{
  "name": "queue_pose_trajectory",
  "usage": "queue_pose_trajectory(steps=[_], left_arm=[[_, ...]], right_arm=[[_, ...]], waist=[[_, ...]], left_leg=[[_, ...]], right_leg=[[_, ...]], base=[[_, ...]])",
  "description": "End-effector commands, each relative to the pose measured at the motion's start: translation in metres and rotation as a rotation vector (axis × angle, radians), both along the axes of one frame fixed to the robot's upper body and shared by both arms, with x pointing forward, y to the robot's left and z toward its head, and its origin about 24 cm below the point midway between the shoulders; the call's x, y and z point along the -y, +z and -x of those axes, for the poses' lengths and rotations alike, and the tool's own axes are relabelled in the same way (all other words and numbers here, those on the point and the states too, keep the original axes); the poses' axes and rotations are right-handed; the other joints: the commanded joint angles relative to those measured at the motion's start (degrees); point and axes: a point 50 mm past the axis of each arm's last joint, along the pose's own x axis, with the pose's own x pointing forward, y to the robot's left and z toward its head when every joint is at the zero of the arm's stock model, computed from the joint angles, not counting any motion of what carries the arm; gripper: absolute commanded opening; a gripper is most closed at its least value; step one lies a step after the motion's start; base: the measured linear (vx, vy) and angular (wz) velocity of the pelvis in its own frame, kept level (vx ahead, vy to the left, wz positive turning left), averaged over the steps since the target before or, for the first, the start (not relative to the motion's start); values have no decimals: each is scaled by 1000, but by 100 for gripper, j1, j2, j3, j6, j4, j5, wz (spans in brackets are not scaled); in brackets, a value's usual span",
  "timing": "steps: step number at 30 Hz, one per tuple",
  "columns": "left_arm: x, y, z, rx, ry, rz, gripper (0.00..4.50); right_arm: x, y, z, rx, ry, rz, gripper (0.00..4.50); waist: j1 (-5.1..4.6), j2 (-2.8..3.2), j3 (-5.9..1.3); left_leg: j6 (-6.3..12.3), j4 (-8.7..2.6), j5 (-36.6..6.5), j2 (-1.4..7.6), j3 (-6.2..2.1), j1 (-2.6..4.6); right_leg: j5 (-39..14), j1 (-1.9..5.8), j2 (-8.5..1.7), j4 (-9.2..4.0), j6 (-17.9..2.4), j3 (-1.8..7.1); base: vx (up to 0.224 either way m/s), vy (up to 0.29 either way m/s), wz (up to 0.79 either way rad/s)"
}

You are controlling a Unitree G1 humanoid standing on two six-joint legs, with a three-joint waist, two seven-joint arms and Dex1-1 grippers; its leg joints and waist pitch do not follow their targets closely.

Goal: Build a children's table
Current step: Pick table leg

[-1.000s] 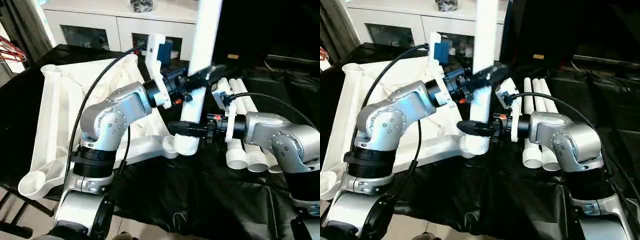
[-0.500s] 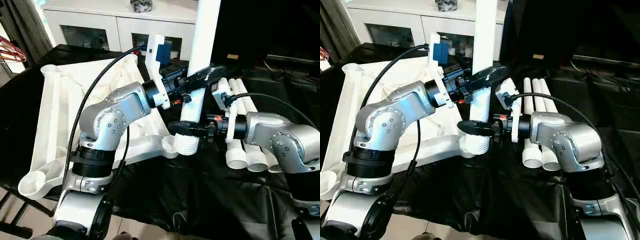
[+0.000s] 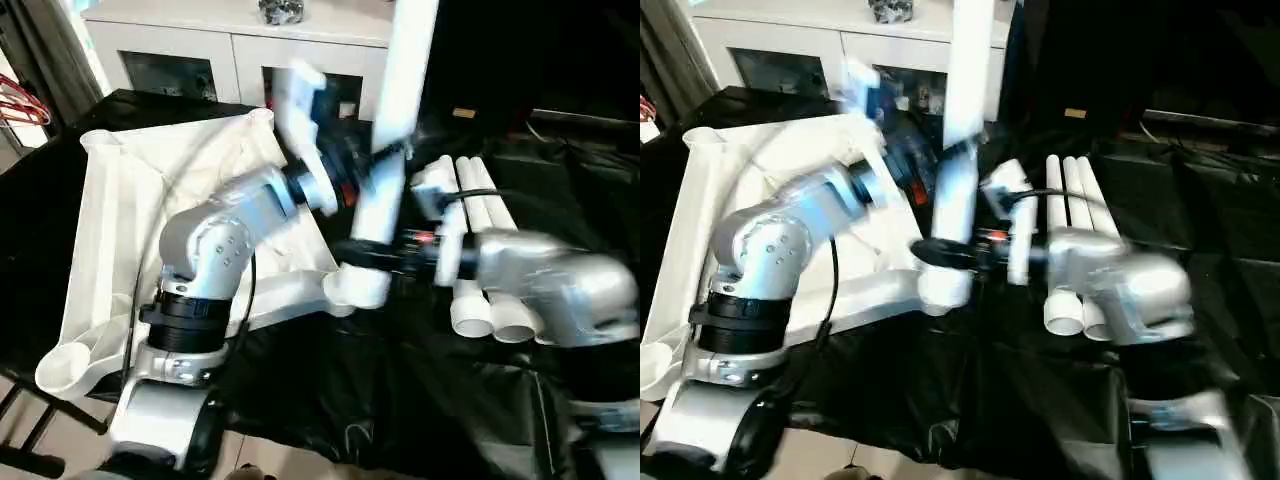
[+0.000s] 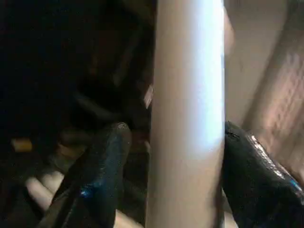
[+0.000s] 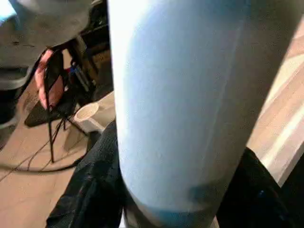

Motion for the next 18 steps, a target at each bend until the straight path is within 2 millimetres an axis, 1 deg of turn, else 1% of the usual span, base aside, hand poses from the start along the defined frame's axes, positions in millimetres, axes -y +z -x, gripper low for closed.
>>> queue_pose_trajectory(steps=[1, 2, 3, 4, 5, 7, 8, 9, 10, 11, 12, 13, 14, 15, 16, 17, 18], left_arm=[[-11, 13, -5, 5, 67, 104, 306], [-17, 17, -8, 12, 118, 155, 306], [-18, 17, -8, 12, 119, 157, 306], [-21, 19, -9, 13, 146, 179, 306], [-28, 21, -10, 11, 181, 209, 306], [-36, 23, -10, 18, 212, 223, 306], [-40, 23, -8, 33, 236, 198, 306], [-45, 21, -6, 53, 269, 130, 306], [-47, 20, -5, 64, 287, 92, 306], [-51, 15, -3, 83, 330, 1, 306], [-57, -2, 3, 113, 371, -180, 306], [-57, -2, 3, 113, 371, -180, 306], [-64, -28, 11, 117, 372, -400, 306], [-66, -41, 15, 115, 368, -490, 306], [-67, -42, 15, 115, 368, -495, 306], [-68, -51, 18, 113, 365, -551, 306], [-73, -69, 24, 100, 351, -644, 306]], right_arm=[[4, 7, -4, 43, -47, -24, 191], [4, 9, -6, 46, -72, -56, 191], [4, 9, -6, 47, -72, -57, 191], [4, 10, -7, 53, -92, -71, 191], [3, 10, -10, 66, -140, -82, 191], [3, 9, -14, 81, -210, -86, 191], [4, 8, -16, 86, -254, -77, 190], [6, 8, -17, 94, -302, -59, 190], [8, 8, -18, 98, -327, -49, 190], [10, 6, -18, 108, -358, -9, 190], [13, 2, -18, 131, -404, 62, 190], [13, 2, -18, 131, -404, 62, 190], [14, 0, -15, 151, -441, 85, 190], [15, 0, -14, 165, -459, 75, 190], [15, 0, -14, 166, -460, 74, 190], [15, 0, -13, 177, -474, 65, 190], [15, 0, -11, 204, -512, 52, 190]], waist=[[15, -11, -446], [28, 9, -445], [33, 5, -448], [41, 39, -443], [45, 55, -443], [36, 2, -448], [27, -74, -449], [41, -87, -448], [35, -30, -444], [34, -84, -440], [21, -132, -433], [45, -117, -432], [27, -86, -421], [24, -70, -414], [4, -51, -404], [5, -46, -414], [-3, -2, -415]], left_leg=[[226, -318, 11, 351, -138, 45], [214, -316, -50, 346, -144, 45], [207, -317, -72, 350, -145, 53], [202, -320, -97, 350, -158, 46], [193, -322, -106, 352, -158, 52], [153, -331, -119, 353, -152, 55], [146, -343, -51, 350, -137, 59], [136, -354, 6, 371, -151, 61], [127, -349, 44, 357, -142, 58], [127, -358, 41, 372, -138, 72], [138, -370, 89, 374, -137, 57], [131, -380, 117, 397, -157, 63], [74, -382, 55, 381, -130, 73], [40, -391, 12, 388, -131, 77], [-12, -405, -81, 384, -125, 83], [-34, -408, -111, 385, -126, 91], [-88, -405, -188, 380, -124, 105]], right_leg=[[206, 396, -585, -354, -1457, 251], [234, 396, -587, -361, -1485, 250], [237, 394, -589, -356, -1483, 250], [207, 401, -595, -354, -1455, 248], [200, 392, -595, -361, -1434, 248], [200, 399, -593, -356, -1414, 246], [210, 394, -588, -350, -1394, 245], [214, 392, -606, -326, -1369, 249], [152, 374, -597, -320, -1328, 245], [113, 366, -597, -335, -1296, 244], [69, 374, -590, -328, -1198, 246], [13, 368, -619, -311, -1132, 246], [-233, 334, -614, -337, -973, 255], [-321, 319, -613, -341, -922, 259], [-435, 297, -589, -353, -850, 259], [-443, 294, -588, -355, -843, 256], [-474, 272, -584, -361, -878, 259]], base=[[0, 0, 0], [0, 0, 0], [0, 0, 0], [0, 0, 0], [0, 0, 0], [0, 0, 0], [0, 0, 0], [0, 0, 0], [0, 0, 0], [0, 0, 0], [0, 0, 0], [0, 0, 0], [0, 0, 0], [0, 0, 0], [0, 0, 0], [0, 0, 0], [0, 0, 0]])
